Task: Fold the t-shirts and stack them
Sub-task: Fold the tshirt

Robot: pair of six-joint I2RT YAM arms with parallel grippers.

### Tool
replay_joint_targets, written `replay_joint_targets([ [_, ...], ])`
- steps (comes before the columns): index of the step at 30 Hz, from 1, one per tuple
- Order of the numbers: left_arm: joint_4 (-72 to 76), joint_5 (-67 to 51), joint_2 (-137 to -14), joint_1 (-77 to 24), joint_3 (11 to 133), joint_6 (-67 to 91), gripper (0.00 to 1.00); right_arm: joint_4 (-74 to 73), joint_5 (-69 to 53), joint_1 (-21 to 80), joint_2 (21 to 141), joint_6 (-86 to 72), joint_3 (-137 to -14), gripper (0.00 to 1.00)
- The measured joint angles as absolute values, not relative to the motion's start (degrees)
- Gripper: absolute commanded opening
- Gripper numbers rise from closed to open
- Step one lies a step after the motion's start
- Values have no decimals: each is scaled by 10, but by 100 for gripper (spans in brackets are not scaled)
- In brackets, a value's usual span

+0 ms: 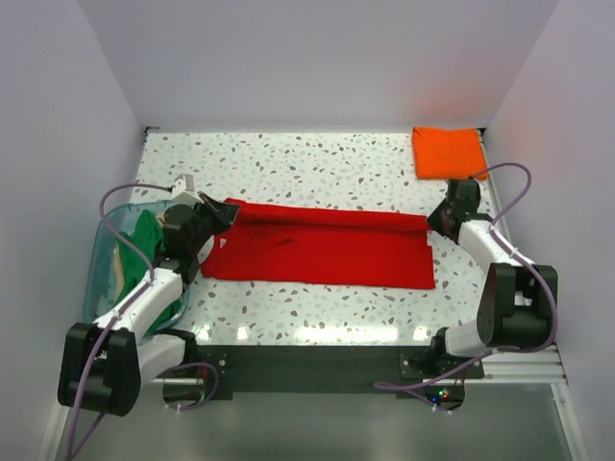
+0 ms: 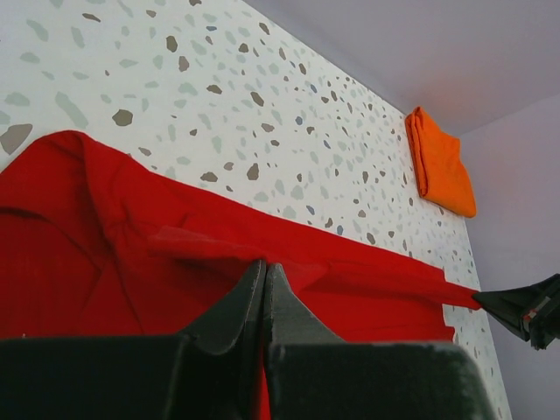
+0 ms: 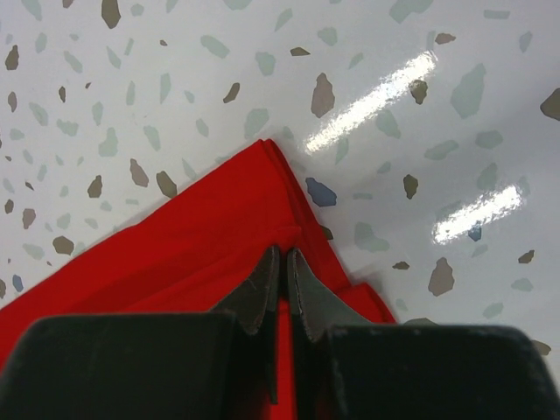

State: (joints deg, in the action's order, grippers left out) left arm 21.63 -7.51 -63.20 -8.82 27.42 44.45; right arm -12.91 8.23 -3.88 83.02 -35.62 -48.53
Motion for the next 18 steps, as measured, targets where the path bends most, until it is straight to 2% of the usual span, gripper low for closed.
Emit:
replay_joint_targets([
  [15,182,-72,-536,-88,221,444,0,-126,79,-51,804,-362,-443,0],
  [18,180,-72,-524,-88,205,444,0,-124,76,-56,801,-365,-435,4],
])
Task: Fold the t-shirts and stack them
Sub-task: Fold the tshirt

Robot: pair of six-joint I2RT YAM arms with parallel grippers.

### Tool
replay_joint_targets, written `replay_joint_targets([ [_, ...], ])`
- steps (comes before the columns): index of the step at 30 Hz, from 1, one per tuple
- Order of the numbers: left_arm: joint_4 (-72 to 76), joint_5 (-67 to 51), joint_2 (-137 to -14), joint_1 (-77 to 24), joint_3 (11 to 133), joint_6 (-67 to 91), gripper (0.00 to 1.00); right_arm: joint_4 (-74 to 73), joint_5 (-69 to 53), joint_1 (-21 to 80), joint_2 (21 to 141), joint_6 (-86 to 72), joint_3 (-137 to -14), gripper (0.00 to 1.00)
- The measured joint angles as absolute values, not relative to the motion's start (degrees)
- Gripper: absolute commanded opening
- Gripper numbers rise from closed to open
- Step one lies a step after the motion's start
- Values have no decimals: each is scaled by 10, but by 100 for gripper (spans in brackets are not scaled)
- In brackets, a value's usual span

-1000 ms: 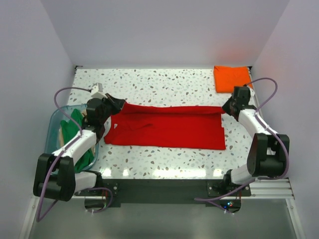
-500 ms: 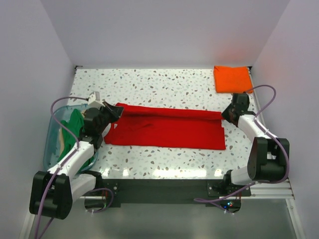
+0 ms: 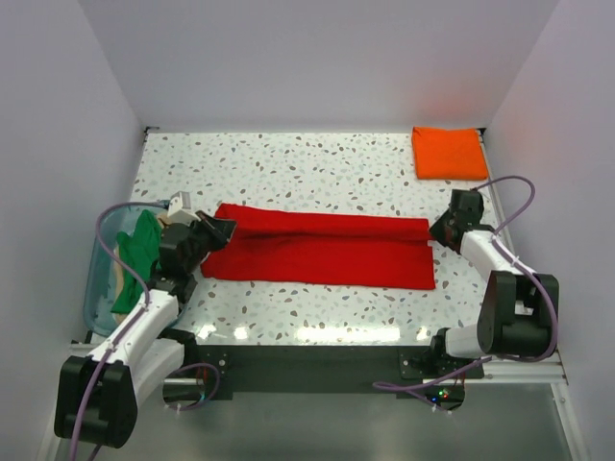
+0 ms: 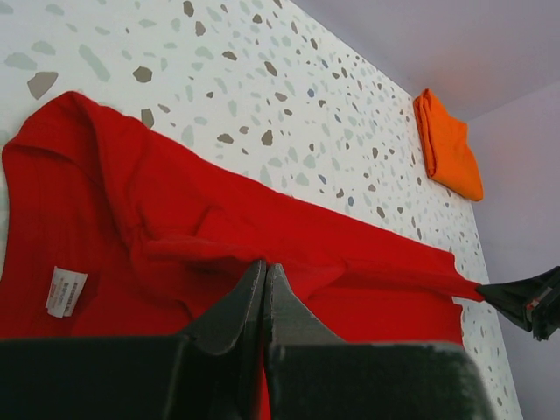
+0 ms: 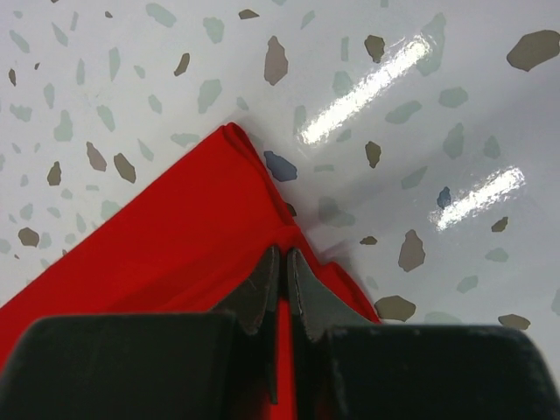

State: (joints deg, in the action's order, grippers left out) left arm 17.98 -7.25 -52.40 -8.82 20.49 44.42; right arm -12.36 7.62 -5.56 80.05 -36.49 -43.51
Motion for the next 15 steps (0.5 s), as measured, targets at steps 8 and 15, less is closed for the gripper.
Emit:
replay_joint_targets([
  [8,179,-73,-522,-88,169,444,0,-119,49,-61,759,-376,-399,42],
  [15,180,-76,-522,-88,163,444,0,-116,26,-61,716,-376,-394,47],
])
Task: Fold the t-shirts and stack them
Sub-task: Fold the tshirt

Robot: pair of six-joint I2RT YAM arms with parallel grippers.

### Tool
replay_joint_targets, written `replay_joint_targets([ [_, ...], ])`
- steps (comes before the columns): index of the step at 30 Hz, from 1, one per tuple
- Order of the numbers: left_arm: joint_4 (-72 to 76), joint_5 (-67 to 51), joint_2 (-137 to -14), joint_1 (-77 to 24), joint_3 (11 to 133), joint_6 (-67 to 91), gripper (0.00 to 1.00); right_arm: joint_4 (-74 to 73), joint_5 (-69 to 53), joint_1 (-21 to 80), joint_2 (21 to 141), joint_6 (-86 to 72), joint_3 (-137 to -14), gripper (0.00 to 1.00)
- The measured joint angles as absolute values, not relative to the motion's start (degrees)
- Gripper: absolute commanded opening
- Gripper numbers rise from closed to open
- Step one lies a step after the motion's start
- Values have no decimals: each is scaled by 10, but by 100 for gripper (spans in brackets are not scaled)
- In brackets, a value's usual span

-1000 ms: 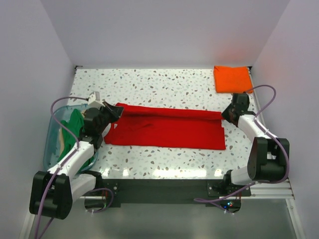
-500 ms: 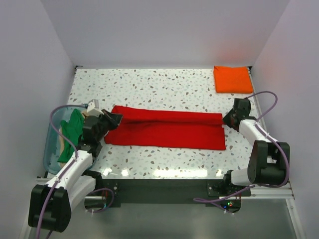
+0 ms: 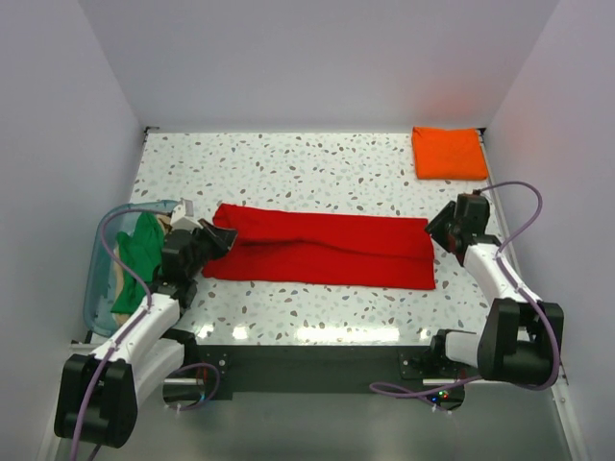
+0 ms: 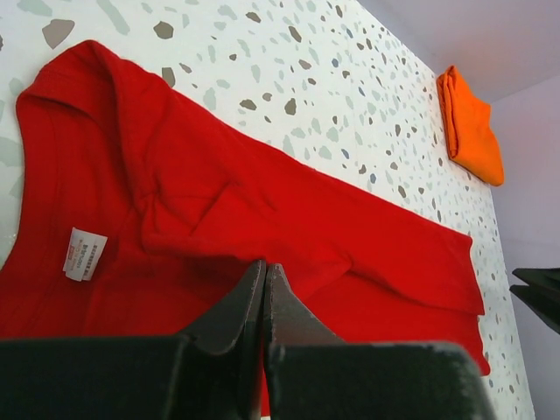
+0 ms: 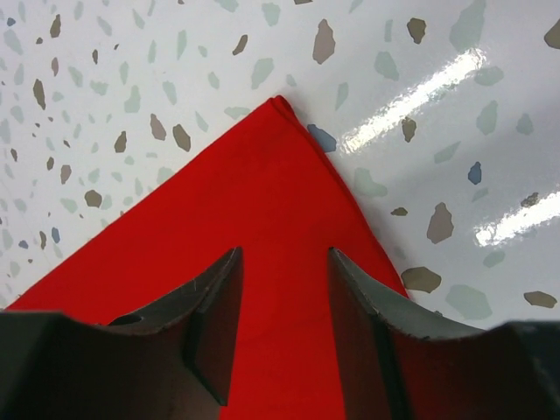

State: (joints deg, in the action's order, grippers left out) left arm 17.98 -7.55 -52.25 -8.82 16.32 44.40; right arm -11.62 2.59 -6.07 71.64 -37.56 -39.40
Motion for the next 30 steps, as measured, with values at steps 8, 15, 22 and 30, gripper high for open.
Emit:
replay_joint_targets([
  [8,189,-86,-529,-88,159,444,0,-112,0,-60,705,-376,-380,47],
  [15,193,-97,-563,-96,158,444,0,-104,-15,-36,708,-376,-380,47],
  [22,192,-100,-580,-121,156,451,6,-90,-26,11,733,-375,-380,46],
  [30,122,-69,-527,-130,122,499,40,-81,-27,34,750,-373,-383,46],
])
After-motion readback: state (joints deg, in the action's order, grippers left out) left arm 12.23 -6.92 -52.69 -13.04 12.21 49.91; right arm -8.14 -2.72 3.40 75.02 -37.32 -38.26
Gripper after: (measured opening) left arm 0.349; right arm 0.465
